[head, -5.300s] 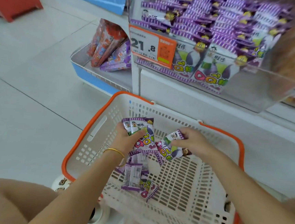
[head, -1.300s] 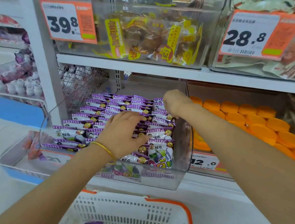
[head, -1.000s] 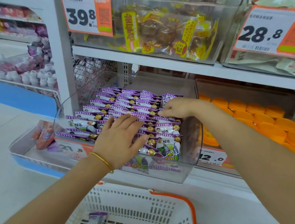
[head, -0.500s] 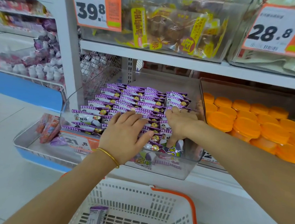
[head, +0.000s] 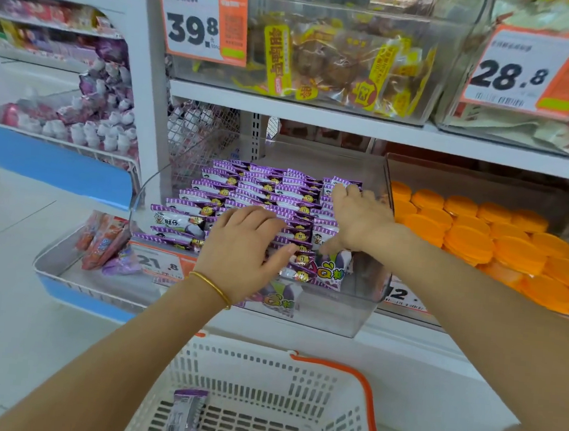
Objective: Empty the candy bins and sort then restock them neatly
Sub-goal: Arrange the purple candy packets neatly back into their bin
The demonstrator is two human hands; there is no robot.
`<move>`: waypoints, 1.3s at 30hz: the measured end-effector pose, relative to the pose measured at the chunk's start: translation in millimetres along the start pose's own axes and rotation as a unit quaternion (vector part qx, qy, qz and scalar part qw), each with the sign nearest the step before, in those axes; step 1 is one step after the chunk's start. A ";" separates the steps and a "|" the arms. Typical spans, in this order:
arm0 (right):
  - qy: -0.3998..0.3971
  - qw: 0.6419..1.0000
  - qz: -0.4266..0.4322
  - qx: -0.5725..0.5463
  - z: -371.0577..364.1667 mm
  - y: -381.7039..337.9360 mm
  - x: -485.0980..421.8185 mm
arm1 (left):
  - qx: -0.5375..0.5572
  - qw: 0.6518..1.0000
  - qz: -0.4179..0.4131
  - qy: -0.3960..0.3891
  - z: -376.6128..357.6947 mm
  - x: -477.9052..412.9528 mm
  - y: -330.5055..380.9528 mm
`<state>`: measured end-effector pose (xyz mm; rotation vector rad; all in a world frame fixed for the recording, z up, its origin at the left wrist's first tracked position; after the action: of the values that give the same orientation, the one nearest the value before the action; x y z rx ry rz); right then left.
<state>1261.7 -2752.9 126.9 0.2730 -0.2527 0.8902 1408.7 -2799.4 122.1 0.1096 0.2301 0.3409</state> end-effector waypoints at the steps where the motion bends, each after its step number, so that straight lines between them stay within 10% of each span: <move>1: 0.016 1.000 0.009 -0.015 7.4 -0.7 11.9 | 0.000 0.999 -0.014 0.037 9.8 6.8 2.2; 8: 0.139 0.948 0.199 -0.206 -5.5 -60.4 123.3 | 0.015 0.984 -0.059 0.166 19.7 112.4 -13.6; 18: -0.321 0.902 0.216 -0.193 -344.4 -199.2 35.7 | 0.075 0.945 0.198 -0.248 -205.7 232.5 -132.1; 24: -0.358 0.883 0.269 -0.143 -451.4 -251.2 12.9 | 0.175 0.822 0.308 -0.446 -340.8 298.0 -146.7; 32: -0.287 0.873 0.382 0.096 -510.6 -285.5 10.5 | 0.300 0.696 0.405 -0.511 -432.4 338.1 -114.5; 39: -0.271 0.905 0.321 0.065 -508.2 -237.8 2.1 | 0.202 0.700 0.370 -0.577 -454.5 334.1 -79.2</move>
<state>1503.1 -2722.8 -378.7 0.5806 -0.8360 1.4784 1630.4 -2728.2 -397.7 0.8439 -1.0564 0.9565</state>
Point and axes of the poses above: each hand's wrist, its own x-axis away from the middle knuckle, its own z-axis out of the back of the hand, y = z × x, the point moved 10 cm from there along -x, towards the middle knuckle, and after that the axes turned 15 degrees about -y, right-handed, at the moved point
